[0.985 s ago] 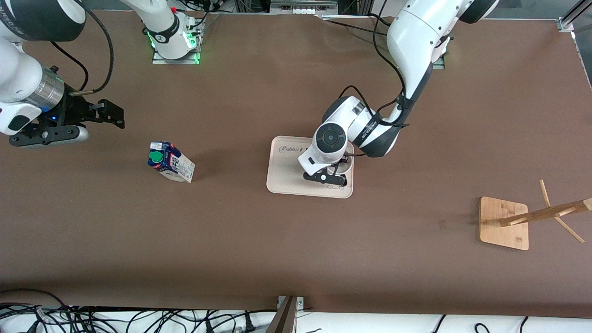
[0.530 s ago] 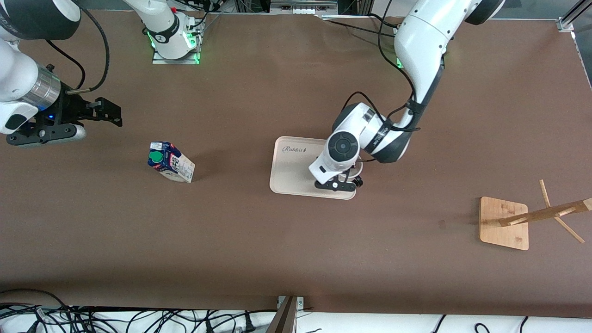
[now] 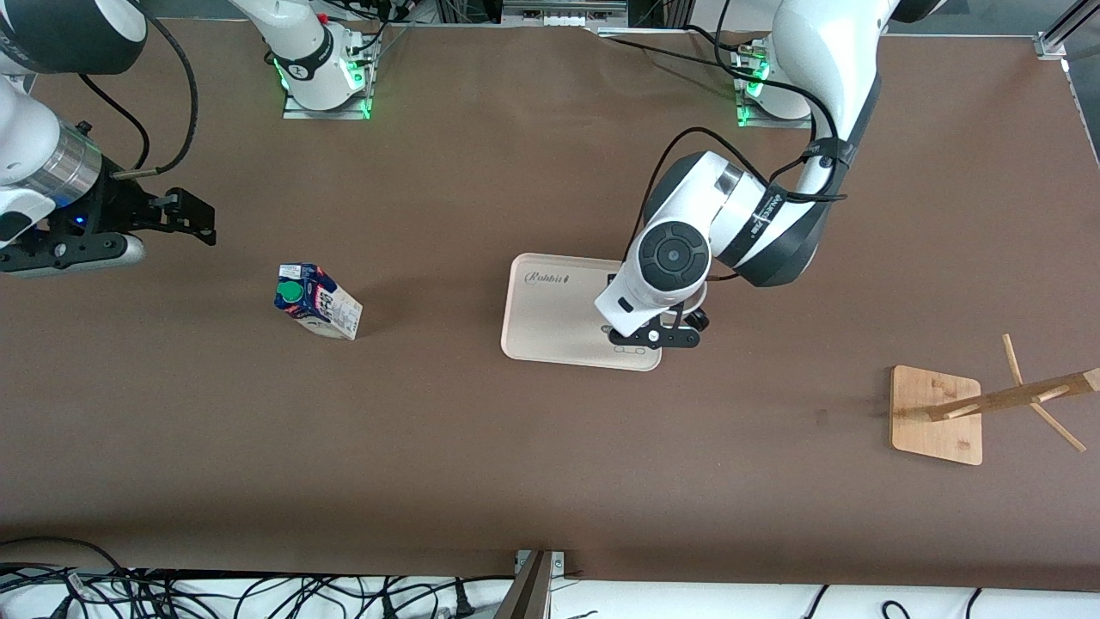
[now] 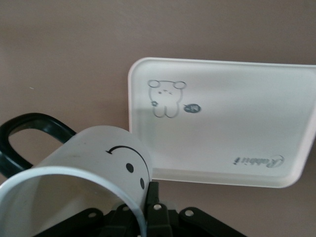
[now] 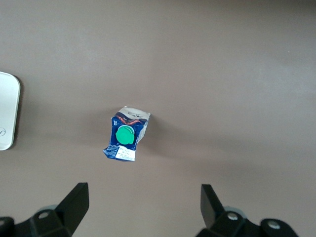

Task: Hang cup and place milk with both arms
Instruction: 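Lift the white mug with the left gripper while the right gripper withdraws, then carry the mug to the wooden stand and hook its handle on a peg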

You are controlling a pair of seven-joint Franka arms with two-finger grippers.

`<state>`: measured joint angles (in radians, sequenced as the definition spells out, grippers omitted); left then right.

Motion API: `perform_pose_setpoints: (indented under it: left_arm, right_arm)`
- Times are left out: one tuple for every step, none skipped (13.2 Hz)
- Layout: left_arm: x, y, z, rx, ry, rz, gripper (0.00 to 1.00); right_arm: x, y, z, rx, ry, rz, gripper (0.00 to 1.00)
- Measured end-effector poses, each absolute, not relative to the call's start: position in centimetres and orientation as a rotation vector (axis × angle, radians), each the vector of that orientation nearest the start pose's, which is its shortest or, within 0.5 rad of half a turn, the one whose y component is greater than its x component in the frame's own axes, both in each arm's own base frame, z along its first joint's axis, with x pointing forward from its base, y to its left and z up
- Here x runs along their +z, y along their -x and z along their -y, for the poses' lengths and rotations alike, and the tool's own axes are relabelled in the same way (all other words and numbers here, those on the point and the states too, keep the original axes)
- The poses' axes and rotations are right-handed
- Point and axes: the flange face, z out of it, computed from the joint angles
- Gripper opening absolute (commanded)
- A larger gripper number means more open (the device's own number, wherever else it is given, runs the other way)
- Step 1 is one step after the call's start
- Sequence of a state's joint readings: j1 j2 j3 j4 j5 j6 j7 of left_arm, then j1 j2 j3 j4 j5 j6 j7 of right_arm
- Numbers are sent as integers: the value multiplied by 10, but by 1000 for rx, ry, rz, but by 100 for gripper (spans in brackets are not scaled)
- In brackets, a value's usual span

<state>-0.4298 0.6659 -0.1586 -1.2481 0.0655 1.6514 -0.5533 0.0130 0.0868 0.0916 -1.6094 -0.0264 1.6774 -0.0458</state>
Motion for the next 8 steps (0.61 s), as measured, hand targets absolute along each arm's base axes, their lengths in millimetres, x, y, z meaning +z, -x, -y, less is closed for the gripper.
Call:
perform_pose_setpoints:
  left_arm:
    - [367,-614,355,237,2944,-75,0]
    - [385,-621,346,105,2865,-114,0]
    - [407,-626,341,-5,2814,-152,0]
    - [433,-629,338,-100,2794,-210,0]
    - [458,-630,334,-166,2788,-280,0]
    - [480,-632,327,-216,2785,-349,0]
    - [498,-636,313,-257,2781,-408,0]
    - [511,-644,294,-297,2776,-453,0]
  right_arm:
    - [565,-585,-56,24,3152,241,100]
    - [565,-586,-56,16,3152,240,100]
    - [566,-586,-56,11,3152,239,100]
    - [566,-586,-55,10,3152,236,100]
    - [566,-587,-53,9,3153,232,100]
    - [566,-587,-52,7,3153,228,100]
    - [566,-587,-51,4,3153,224,100]
    - [566,-587,-49,0,3154,220,100]
